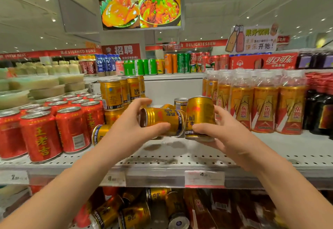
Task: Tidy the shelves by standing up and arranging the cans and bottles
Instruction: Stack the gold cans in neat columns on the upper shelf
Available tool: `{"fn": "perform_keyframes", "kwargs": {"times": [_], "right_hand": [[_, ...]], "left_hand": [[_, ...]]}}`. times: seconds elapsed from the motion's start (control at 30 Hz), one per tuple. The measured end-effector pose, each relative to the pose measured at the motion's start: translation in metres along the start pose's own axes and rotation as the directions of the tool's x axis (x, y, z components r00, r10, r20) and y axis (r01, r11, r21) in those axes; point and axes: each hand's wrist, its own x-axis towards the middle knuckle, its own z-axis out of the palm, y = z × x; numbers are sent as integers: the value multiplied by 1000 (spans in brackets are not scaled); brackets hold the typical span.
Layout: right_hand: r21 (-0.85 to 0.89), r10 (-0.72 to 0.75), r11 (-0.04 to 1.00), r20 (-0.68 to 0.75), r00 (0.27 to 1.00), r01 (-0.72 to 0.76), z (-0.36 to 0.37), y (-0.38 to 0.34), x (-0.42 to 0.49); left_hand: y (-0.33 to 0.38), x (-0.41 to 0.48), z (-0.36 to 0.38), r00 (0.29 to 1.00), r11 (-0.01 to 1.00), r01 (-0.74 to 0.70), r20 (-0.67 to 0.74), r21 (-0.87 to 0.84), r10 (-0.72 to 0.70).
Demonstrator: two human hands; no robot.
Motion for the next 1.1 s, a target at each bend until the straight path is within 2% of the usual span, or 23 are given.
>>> {"fn": "perform_keyframes", "kwargs": {"times": [0.13,0.33,0.63,1.03,1.1], "right_hand": [[-221,-78,974,-122,989,50,0,10,-4],[-427,-167,900,-151,974,88,-8,20,-10],[-497,-129,867,-185,974,20,-36,23,-10],[-540,-107,841,-144,984,12,-66,26,-17],[-486,-108,874,-167,980,13,-68,23,-16]], "left_hand": [[2,24,2,999,987,30,-37,-157,-36],[12,50,22,992,956,-4,-119,-292,-32],[63,78,66,991,933,-121,17,-338,135],[88,101,114,956,864,-61,219,-500,195],[89,102,117,951,852,-46,237,-522,196]]}}
